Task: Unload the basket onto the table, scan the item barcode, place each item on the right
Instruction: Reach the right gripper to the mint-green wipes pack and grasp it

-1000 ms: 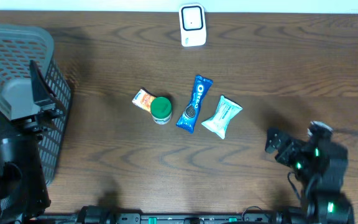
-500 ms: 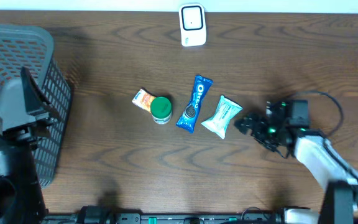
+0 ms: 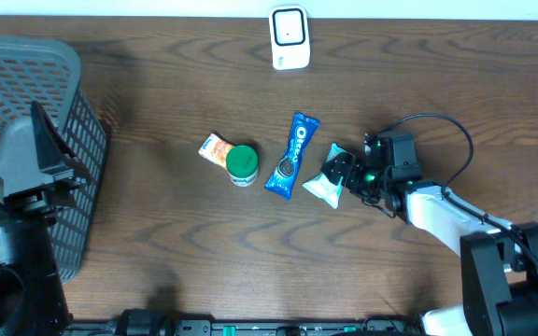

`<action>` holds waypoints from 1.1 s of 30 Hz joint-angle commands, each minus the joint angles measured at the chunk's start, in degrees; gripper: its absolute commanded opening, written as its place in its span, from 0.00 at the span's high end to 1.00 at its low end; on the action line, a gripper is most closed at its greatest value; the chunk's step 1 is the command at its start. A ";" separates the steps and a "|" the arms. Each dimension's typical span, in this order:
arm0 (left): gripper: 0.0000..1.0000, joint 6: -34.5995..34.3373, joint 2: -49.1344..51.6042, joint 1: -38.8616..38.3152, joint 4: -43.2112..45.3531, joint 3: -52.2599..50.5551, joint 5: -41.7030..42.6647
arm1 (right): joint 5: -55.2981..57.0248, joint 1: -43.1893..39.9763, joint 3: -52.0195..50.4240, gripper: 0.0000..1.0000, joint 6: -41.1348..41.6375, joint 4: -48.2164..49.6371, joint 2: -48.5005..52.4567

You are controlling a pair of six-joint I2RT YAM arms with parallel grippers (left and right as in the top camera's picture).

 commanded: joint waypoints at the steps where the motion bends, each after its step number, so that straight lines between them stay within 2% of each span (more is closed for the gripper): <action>1: 0.02 -0.92 -0.26 0.24 0.28 -0.11 -0.52 | 9.75 0.61 -3.26 0.37 2.14 -2.34 7.50; 2: 0.02 -0.92 -0.26 0.24 0.28 -0.11 -0.52 | 10.01 0.61 -3.26 0.45 1.97 -1.95 8.46; 6: 0.02 -0.92 -0.26 0.24 0.28 -0.11 -0.52 | 9.99 0.61 -3.26 0.99 1.09 0.07 10.71; 10: 0.02 -0.92 -0.26 0.24 0.31 -0.11 -0.52 | 9.22 -0.15 -3.23 0.99 1.14 -1.25 9.31; 13: 0.02 -0.92 -0.26 0.24 0.31 -0.11 -0.52 | 5.90 -1.27 -2.45 0.98 2.84 -6.45 5.29; 16: 0.02 -0.92 -0.26 0.24 0.28 -0.11 -0.52 | 2.34 -3.23 0.81 0.99 11.61 -20.31 -1.01; 20: 0.02 -0.92 -0.26 0.24 0.28 -0.11 -0.50 | 0.22 -5.79 6.49 0.99 13.57 -39.36 -9.16; 23: 0.02 -0.94 -0.26 0.24 0.28 -0.11 -0.50 | -3.78 -6.91 8.52 0.98 22.84 -49.59 -14.51; 26: 0.02 -0.94 -0.26 0.24 0.31 -0.11 -0.50 | -9.79 -8.24 8.55 0.99 29.46 -54.75 -18.32; 30: 0.02 -0.96 -0.26 0.24 0.31 -0.11 -0.50 | -20.61 -9.29 8.50 0.98 36.00 -59.69 -18.64; 33: 0.02 -0.96 -0.26 0.24 0.28 -0.11 -0.50 | -26.21 -9.29 8.46 0.98 40.37 -59.87 -17.77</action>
